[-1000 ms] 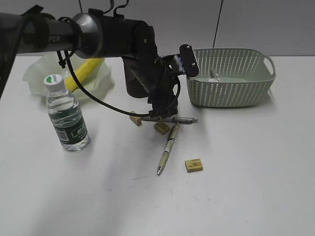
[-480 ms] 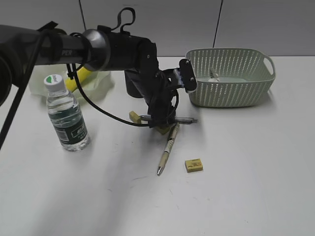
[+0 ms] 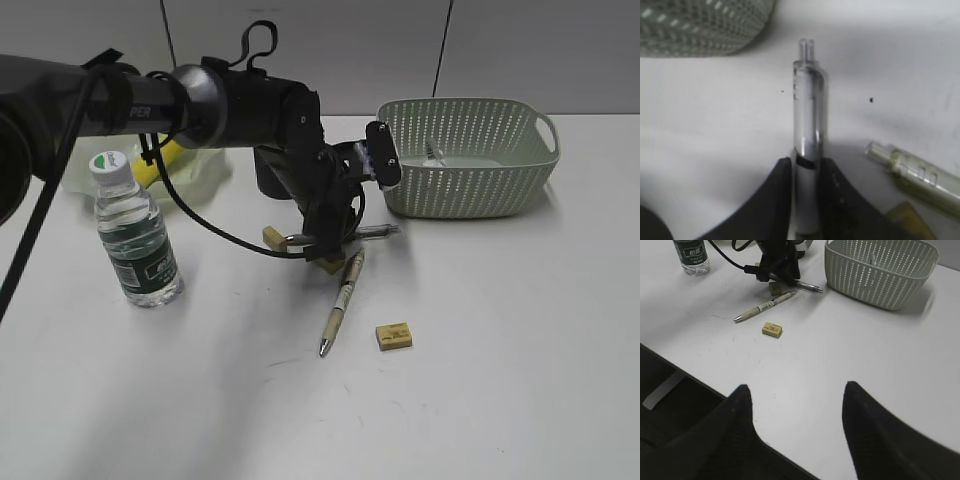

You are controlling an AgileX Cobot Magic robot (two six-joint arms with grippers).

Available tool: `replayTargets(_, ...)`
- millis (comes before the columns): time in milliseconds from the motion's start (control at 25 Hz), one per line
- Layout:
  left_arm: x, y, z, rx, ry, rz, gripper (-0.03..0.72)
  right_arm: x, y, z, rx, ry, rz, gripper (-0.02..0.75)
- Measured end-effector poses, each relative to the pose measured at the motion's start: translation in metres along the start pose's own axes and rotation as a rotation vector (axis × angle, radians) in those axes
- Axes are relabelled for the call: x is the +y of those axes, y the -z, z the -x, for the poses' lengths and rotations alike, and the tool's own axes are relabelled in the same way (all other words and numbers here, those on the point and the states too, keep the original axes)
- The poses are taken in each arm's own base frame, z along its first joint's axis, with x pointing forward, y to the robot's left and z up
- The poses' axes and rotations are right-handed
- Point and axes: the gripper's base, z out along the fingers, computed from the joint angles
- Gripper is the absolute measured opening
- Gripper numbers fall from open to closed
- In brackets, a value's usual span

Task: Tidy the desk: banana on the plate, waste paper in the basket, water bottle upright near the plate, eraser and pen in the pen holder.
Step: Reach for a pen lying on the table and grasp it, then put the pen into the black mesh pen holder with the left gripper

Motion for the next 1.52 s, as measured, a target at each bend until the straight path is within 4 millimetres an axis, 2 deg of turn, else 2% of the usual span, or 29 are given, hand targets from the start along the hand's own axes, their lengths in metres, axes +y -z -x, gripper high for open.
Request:
replayTargets(80,0.0,0.0,0.0,0.005,-0.001,-0.005,0.091,0.0,0.0,0.0,0.0,0.0,0.0,0.457)
replayTargets(120,0.0,0.0,0.0,0.005,-0.001,-0.005,0.079,0.0,0.0,0.0,0.0,0.0,0.0,0.457)
replayTargets(560,0.001,0.006,0.001,0.01,-0.008,-0.007,0.08,0.0,0.0,0.0,0.0,0.0,-0.001,0.457)
replayTargets(1000,0.014,0.076,0.021,-0.051,-0.006,0.054,0.08,0.0,0.0,0.0,0.0,0.0,-0.001,0.457)
replayTargets(1200,0.021,0.115,0.031,-0.114,0.029,0.114,0.08,0.0,0.0,0.0,-0.001,0.0,-0.001,0.457)
replayTargets(1360,0.033,0.142,0.035,-0.195,0.123,0.196,0.08,0.0,0.0,0.0,-0.001,0.0,-0.001,0.457)
replayTargets(1520,0.056,0.154,0.026,-0.291,0.325,0.284,0.08,0.0,0.0,0.0,-0.001,-0.001,-0.001,0.457)
